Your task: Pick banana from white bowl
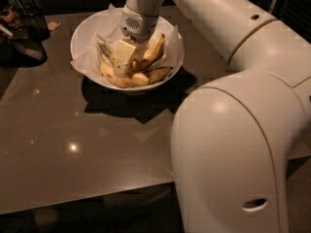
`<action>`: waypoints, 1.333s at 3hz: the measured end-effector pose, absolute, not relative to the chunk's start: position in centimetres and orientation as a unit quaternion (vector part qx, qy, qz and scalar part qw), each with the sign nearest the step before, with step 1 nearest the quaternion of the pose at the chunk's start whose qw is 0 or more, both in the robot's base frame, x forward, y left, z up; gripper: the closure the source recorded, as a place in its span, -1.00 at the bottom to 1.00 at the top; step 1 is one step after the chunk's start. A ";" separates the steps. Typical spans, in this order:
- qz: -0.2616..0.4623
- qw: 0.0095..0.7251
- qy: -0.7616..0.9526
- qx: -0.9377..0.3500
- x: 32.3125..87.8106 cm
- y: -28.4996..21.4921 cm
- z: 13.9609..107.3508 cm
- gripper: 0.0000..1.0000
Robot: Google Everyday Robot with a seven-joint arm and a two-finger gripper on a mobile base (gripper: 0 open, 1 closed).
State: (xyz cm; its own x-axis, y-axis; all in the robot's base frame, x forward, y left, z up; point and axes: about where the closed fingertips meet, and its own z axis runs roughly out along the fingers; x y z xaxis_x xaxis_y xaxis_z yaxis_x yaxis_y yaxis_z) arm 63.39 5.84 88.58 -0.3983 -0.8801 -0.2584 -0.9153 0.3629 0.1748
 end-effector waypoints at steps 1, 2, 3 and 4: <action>0.148 0.057 0.824 -0.543 63.6 5.9 88.6 -0.52; 0.148 0.058 0.825 -0.543 63.6 5.9 88.6 -0.15; 0.148 0.058 0.825 -0.543 63.6 5.9 88.6 0.32; 0.148 0.058 0.824 -0.543 63.6 5.9 88.6 0.78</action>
Offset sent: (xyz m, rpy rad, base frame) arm 0.0018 0.0002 -0.0002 0.0006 0.0077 -0.0035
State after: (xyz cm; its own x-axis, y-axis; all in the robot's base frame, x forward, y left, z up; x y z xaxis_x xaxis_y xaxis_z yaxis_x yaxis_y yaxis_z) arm 63.58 5.86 88.61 -0.4035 -0.8784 -0.2560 -0.9126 0.3662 0.1819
